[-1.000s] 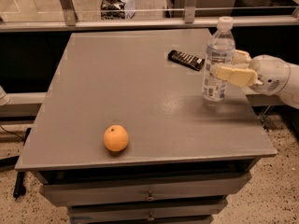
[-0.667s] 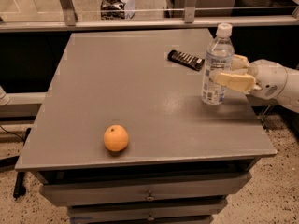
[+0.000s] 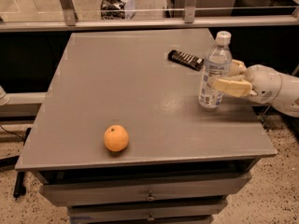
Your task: Place blue plastic bottle upright
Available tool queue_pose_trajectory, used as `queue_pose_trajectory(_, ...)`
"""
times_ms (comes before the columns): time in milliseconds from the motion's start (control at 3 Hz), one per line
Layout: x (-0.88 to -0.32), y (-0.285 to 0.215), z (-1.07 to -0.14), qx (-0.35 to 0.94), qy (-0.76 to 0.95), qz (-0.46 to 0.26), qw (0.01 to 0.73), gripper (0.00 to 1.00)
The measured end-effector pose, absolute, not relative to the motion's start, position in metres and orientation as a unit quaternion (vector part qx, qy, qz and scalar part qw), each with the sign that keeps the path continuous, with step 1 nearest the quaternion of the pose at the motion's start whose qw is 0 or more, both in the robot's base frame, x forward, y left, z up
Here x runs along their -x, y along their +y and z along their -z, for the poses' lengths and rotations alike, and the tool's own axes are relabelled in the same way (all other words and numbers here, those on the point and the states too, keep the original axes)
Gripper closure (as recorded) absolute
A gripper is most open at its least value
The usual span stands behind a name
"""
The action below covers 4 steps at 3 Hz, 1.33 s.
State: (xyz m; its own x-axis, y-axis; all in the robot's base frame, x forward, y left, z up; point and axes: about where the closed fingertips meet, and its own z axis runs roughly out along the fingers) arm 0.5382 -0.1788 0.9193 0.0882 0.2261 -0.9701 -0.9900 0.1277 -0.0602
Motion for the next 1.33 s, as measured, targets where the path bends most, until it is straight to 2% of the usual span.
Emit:
queue_pose_trajectory(333,-0.5367,-0.1789,-0.9156,0.425,0.443,-0.508,0.604,0.81)
queue_pose_trajectory(1333,-0.5327,-0.1842,-0.9141,0.42,0.438,-0.509,0.61,0.11)
